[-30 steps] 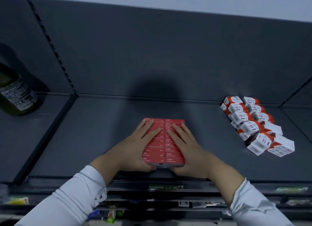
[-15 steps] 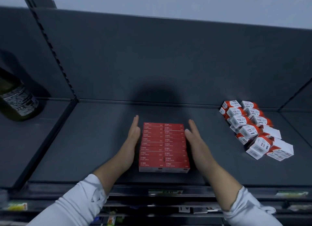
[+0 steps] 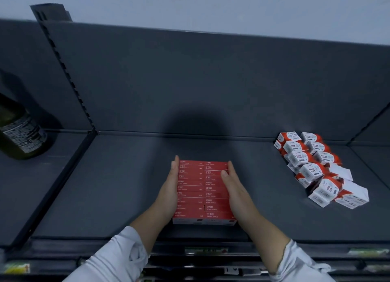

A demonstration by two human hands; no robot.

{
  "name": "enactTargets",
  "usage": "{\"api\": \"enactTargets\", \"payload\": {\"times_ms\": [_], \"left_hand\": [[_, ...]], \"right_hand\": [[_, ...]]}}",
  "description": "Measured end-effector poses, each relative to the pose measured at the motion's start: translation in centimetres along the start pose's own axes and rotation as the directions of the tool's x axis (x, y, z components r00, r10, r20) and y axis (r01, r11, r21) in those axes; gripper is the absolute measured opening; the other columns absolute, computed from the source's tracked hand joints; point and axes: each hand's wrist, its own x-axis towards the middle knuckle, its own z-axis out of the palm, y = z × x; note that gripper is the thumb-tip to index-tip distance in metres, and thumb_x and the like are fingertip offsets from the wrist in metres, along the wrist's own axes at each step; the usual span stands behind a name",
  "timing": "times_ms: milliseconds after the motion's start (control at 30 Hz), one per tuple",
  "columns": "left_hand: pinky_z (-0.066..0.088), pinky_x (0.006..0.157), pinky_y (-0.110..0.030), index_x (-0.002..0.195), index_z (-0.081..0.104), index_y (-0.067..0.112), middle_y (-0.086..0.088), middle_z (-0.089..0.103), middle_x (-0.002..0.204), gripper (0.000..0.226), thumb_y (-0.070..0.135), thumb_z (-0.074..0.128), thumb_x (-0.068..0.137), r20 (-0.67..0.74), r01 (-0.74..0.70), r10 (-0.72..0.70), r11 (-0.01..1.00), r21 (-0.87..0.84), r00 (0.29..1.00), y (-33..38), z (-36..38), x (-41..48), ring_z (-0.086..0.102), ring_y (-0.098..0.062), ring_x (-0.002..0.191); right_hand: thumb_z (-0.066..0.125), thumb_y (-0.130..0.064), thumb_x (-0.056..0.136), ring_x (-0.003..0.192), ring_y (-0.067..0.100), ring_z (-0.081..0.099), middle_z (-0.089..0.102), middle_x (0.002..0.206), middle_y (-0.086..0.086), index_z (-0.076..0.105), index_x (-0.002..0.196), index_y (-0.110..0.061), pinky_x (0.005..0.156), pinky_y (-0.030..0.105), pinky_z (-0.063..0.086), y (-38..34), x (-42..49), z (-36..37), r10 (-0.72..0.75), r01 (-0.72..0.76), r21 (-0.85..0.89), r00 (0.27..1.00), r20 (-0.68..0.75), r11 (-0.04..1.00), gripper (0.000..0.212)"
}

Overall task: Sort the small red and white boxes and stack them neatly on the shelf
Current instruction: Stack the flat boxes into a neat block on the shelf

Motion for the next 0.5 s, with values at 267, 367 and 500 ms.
{"api": "enactTargets", "payload": {"times_ms": [267, 367, 500], "left_hand": [[0.051, 0.079, -0.009, 0.118, 0.055, 0.034, 0.02, 0.072, 0.106, 0.043, 0.06, 0.027, 0.098, 0.021, 0.0, -0.002, 0.992, 0.122, 1.0, -0.6, -1.5, 0.3, 0.065, 0.01, 0.095], [0.005, 0.119, -0.024, 0.155, 0.001, 0.033, 0.015, -0.01, 0.162, 0.096, 0.08, 0.041, 0.081, 0.193, -0.193, 0.094, 0.777, 0.599, 0.977, -1.5, -3.9, 1.0, -0.005, 0.006, 0.146], [-0.013, 0.117, -0.025, 0.15, -0.023, 0.028, 0.014, -0.04, 0.151, 0.131, 0.092, 0.047, 0.06, 0.492, -0.487, 0.01, 0.17, 0.857, 0.87, -1.2, -5.5, 1.3, -0.034, 0.001, 0.139]], "right_hand": [[0.047, -0.048, 0.097, 0.139, -0.001, 0.029, 0.022, 0.158, -0.017, 0.009, 0.156, -0.034, 0.101, 0.008, 0.031, -0.4, -0.3, -0.4, 0.003, -0.002, -0.015, 0.998, 0.062, 1.0, 0.071], [0.054, -0.073, 0.077, 0.145, -0.009, -0.003, -0.013, 0.16, -0.023, -0.005, 0.155, -0.034, 0.121, 0.022, 0.011, -0.2, -0.5, -1.7, -0.095, 0.132, -0.192, 0.977, 0.191, 0.972, 0.105], [0.059, -0.085, 0.058, 0.138, -0.004, -0.036, -0.04, 0.151, -0.018, -0.025, 0.15, -0.027, 0.116, 0.022, -0.013, -0.4, -0.4, -3.4, -0.135, 0.506, -0.677, 0.842, 0.522, 0.535, 0.137]]}}
